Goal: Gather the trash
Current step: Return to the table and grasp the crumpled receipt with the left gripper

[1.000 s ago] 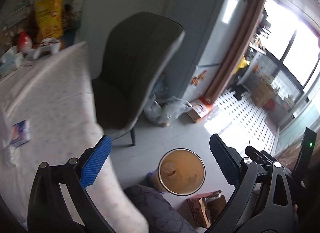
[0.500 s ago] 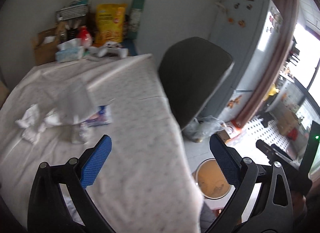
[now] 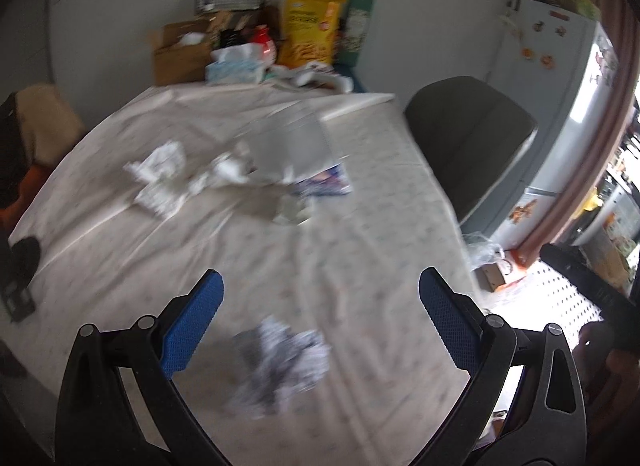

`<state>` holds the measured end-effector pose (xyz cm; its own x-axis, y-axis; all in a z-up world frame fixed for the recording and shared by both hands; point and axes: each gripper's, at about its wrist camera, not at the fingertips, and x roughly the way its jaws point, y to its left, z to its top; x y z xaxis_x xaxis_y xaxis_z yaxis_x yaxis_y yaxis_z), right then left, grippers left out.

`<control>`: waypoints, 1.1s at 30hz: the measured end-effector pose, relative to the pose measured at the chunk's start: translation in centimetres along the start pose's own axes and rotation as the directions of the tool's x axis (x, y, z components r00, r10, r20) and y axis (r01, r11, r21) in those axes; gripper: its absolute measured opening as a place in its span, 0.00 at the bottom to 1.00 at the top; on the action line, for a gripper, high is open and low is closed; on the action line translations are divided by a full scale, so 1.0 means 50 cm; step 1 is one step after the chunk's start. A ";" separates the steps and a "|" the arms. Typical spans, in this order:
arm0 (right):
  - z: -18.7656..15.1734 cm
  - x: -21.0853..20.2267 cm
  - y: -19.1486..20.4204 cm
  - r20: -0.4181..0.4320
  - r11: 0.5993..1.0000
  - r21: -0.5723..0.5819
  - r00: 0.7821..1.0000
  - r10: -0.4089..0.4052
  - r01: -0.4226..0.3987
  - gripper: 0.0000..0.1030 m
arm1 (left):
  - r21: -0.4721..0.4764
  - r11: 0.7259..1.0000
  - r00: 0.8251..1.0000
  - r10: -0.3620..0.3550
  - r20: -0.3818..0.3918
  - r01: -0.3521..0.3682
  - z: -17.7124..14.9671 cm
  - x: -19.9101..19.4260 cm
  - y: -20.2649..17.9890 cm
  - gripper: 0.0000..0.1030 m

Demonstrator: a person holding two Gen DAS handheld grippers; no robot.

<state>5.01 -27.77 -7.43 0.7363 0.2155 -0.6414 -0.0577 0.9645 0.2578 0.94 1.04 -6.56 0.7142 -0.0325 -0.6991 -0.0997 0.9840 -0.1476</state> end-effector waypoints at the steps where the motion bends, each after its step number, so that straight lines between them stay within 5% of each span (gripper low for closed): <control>1: -0.003 0.006 0.013 -0.011 1.000 -0.008 1.000 0.013 -0.013 0.93 | -0.015 1.000 1.000 0.004 -0.009 -0.004 -0.009 0.002 0.018 0.94; 5: -0.010 0.027 0.057 -0.044 0.998 -0.045 0.998 0.039 -0.041 0.93 | -0.050 0.998 0.997 0.042 -0.066 -0.046 -0.034 0.022 0.067 0.94; 13: -0.034 0.056 0.130 -0.110 0.988 -0.124 0.991 0.082 -0.096 0.93 | -0.142 0.990 0.992 -0.040 -0.120 0.023 -0.069 0.047 0.103 0.91; 15: -0.035 0.061 0.139 -0.120 0.985 -0.135 0.989 0.089 -0.105 0.93 | -0.145 0.989 0.988 -0.053 -0.146 0.031 -0.074 0.059 0.101 0.77; 17: -0.037 0.069 0.147 -0.133 0.984 -0.139 0.987 0.094 -0.113 0.93 | -0.162 0.985 0.979 -0.085 -0.187 0.055 -0.080 0.077 0.102 0.43; 20: -0.035 0.081 0.152 -0.150 0.982 -0.138 0.983 0.105 -0.126 0.93 | -0.189 0.980 0.976 -0.097 -0.195 0.060 -0.080 0.087 0.112 0.30; 33: 0.008 0.134 0.228 -0.161 0.963 -0.201 0.976 0.146 -0.178 0.93 | -0.200 0.978 0.996 0.056 -0.067 -0.068 0.011 0.057 0.188 0.28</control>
<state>9.55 -15.40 -8.47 0.6014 0.3760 -0.7049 -0.3221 0.9215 0.2168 2.41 10.31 -9.55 0.6593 0.0105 -0.7518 -0.2843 0.9292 -0.2363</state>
